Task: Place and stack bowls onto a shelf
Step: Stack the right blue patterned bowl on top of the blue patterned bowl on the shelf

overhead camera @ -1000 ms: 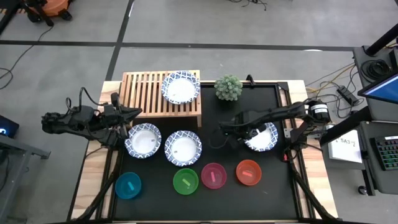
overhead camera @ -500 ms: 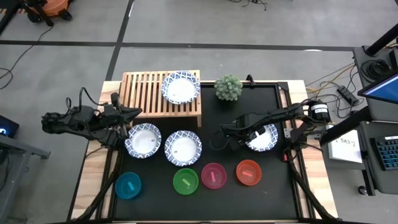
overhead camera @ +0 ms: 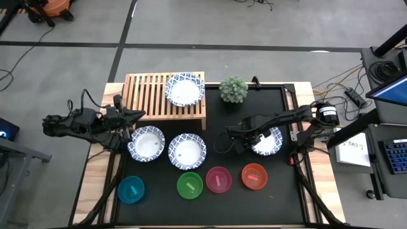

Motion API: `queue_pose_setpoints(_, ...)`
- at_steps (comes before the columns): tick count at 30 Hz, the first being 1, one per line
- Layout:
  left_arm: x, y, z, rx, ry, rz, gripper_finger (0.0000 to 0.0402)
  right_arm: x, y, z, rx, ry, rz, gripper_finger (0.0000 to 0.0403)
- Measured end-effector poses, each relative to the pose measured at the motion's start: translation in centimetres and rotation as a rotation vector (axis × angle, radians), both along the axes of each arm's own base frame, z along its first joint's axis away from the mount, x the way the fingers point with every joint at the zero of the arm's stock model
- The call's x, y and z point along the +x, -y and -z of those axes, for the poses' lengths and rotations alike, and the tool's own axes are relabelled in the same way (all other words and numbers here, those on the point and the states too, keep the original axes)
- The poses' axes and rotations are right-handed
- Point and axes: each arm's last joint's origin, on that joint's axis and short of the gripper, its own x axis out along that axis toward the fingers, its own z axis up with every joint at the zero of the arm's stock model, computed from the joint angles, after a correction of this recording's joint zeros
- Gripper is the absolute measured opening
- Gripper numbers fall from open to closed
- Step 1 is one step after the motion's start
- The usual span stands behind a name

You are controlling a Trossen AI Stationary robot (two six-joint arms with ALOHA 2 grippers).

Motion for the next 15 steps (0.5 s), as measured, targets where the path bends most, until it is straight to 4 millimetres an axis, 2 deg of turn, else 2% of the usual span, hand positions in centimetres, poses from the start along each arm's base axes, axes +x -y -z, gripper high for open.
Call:
queue_pose_setpoints(6, 0.0, 0.0, 0.0, 0.0, 0.0, 0.0, 0.0, 0.7, 0.0, -3.6, 0.006, 0.125, -0.066, 0.0029)
queue_pose_setpoints(11, 0.0, 0.0, 0.0, 0.0, 0.0, 0.0, 0.0, 1.0, -0.1, -8.0, -0.019, 0.294, -0.122, 0.0028)
queue_pose_setpoints(15, 0.0, 0.0, 0.0, 0.0, 0.0, 0.0, 0.0, 0.6, -0.4, -11.4, -0.104, 0.417, -0.162, 0.0028)
